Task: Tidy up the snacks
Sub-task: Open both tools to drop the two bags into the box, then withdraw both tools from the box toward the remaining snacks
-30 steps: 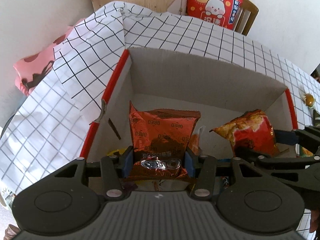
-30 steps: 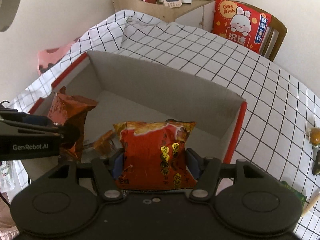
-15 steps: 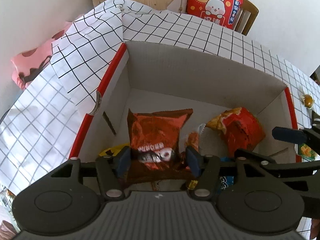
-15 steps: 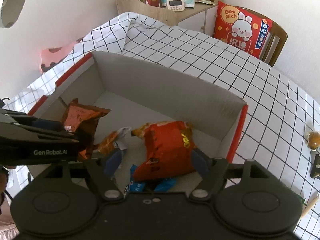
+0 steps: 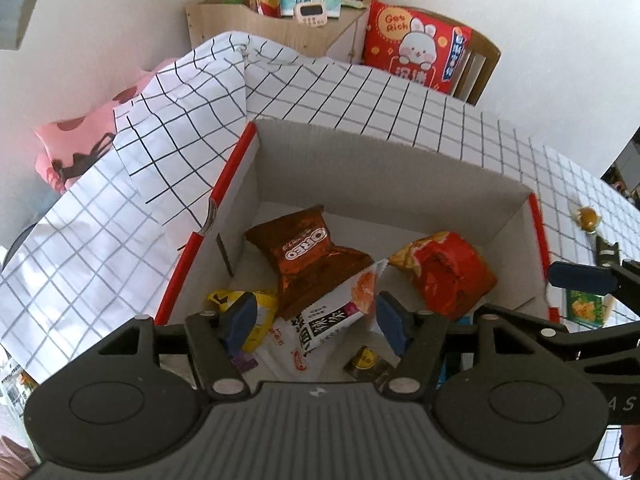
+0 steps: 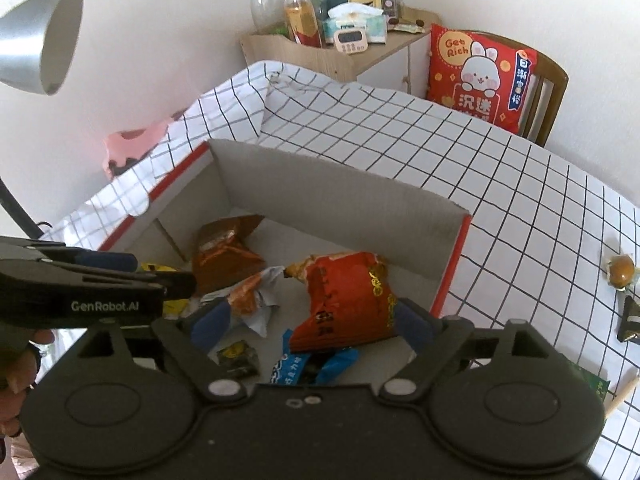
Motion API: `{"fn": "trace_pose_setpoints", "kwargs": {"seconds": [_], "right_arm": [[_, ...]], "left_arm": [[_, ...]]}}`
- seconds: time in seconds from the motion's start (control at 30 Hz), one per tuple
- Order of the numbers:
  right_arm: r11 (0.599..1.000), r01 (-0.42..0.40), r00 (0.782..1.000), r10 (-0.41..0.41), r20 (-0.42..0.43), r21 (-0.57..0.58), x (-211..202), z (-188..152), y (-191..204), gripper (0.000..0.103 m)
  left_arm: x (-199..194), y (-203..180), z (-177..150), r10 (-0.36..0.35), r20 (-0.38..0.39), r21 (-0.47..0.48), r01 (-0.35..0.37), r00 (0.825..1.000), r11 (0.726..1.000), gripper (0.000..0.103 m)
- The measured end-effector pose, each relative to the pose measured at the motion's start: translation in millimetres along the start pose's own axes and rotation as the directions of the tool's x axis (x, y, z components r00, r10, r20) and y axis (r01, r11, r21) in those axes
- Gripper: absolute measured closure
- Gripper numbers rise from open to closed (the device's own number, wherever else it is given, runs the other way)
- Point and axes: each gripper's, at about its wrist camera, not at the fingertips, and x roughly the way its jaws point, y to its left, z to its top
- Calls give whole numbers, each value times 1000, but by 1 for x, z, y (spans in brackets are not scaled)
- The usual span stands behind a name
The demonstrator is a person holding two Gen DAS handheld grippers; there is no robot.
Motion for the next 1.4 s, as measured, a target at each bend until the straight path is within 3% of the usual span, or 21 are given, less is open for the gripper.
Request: {"fn": "trace_pose_setpoints", "kwargs": {"seconds": [0.43,0.53,0.63,1.1,1.4], "right_arm": [[998,-42,993,36,114,47,-58,-13,-17,4],[997,-53,989,43,143,63,-75,-19,-28,3],[996,-50,985,36,171,78,-92,-26,-40,2],[985,43,974,-78,213,164,-143,-78,-120,0],[951,140,967,-191,169,274,-159,-113,-193,0]], "left_arm": [[-55,-31,-7,-62,116,28,59,991,998,38],[-67,-43,-10,-93,154,40,88,984,995,29],[-74,-59,-14,-129,173,61,120,976,991,28],[-66,-158,-34,-250,116,148,232,961,961,28],[-47,-229,-49,-265,67,215,245,962,945,28]]}}
